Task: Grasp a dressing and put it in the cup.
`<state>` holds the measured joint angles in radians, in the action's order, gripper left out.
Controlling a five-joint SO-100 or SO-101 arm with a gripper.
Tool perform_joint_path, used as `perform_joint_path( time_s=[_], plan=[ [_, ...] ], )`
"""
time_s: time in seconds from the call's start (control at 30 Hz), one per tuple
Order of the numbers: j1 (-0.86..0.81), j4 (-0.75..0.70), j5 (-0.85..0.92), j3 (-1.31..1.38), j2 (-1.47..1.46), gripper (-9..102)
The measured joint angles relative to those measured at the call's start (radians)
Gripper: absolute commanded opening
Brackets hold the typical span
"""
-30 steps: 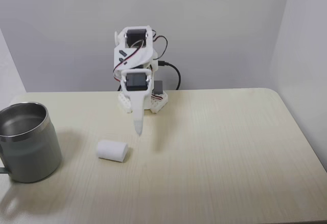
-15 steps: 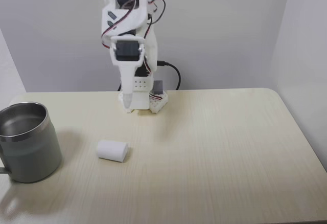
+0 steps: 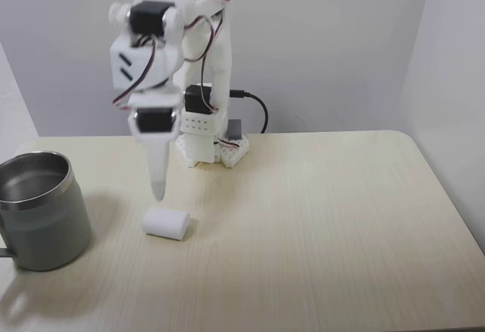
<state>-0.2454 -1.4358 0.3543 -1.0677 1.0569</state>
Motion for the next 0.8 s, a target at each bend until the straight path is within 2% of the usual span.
perform_joint_path(
  time_s=[0.37,0.8],
  plan=[
    [-0.014,0.23,0.058,0.195,0.213,27],
    [-0.044,0.304,0.083,0.267,0.31,24]
  ],
)
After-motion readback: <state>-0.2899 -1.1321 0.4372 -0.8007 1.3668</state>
